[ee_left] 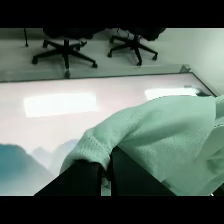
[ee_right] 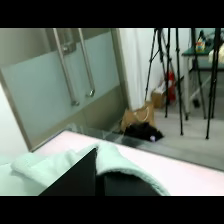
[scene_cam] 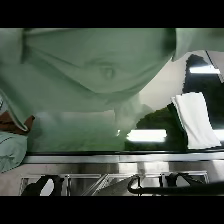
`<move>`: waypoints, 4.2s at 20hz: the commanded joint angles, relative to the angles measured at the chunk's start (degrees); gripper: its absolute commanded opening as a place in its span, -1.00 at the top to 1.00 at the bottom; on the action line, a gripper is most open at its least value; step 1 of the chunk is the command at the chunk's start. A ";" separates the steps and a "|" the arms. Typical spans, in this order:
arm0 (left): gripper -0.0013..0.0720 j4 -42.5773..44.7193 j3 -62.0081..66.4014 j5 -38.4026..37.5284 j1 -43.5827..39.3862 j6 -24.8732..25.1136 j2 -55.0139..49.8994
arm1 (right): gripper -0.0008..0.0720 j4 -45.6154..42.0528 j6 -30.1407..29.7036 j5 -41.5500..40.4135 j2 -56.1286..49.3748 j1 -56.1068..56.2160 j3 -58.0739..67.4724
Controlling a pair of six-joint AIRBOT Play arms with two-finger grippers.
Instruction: Fold the shirts.
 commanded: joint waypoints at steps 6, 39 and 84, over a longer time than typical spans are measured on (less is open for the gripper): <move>0.92 0.20 -20.50 5.97 -8.81 6.82 -12.66 | 0.94 0.98 -3.19 4.37 -16.33 7.06 -5.79; -0.93 12.37 -28.98 4.07 -10.32 5.51 -49.79 | -0.24 -18.12 0.90 8.98 -50.31 8.66 -20.94; 0.92 0.44 -10.82 19.80 -10.60 16.20 -27.65 | 0.94 -29.03 -0.57 -4.70 -38.25 14.97 11.13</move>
